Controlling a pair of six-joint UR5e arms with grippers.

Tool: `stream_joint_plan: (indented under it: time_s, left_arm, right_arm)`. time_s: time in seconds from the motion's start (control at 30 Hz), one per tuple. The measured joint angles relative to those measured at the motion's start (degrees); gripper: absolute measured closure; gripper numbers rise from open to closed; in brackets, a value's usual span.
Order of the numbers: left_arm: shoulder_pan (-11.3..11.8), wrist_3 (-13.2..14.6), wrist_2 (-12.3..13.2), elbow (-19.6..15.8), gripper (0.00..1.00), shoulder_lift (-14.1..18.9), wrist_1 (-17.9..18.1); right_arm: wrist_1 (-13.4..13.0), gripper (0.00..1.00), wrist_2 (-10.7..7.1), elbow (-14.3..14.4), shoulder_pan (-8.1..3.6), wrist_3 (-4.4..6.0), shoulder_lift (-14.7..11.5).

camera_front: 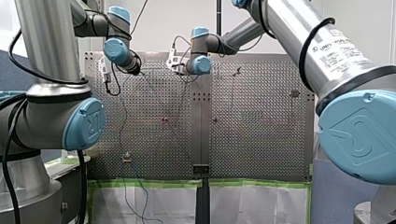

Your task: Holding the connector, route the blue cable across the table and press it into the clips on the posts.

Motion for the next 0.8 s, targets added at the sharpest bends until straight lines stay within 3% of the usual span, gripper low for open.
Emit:
stream_joint_plan:
  time_s: [0.47, 0.57, 0.8]
  left_arm:
    - [0.00, 0.00, 0.00, 0.00, 0.00, 0.00, 0.00]
    - [0.00, 0.00, 0.00, 0.00, 0.00, 0.00, 0.00]
    - [0.00, 0.00, 0.00, 0.00, 0.00, 0.00, 0.00]
  right_arm:
    - [-0.04, 1.00, 0.01, -0.06, -0.17, -0.45, 0.31]
    - [0.06, 1.00, 0.01, 0.05, 0.37, 0.34, -0.19]
    - [0.04, 1.00, -0.03, 0.04, 0.35, 0.35, -0.24]
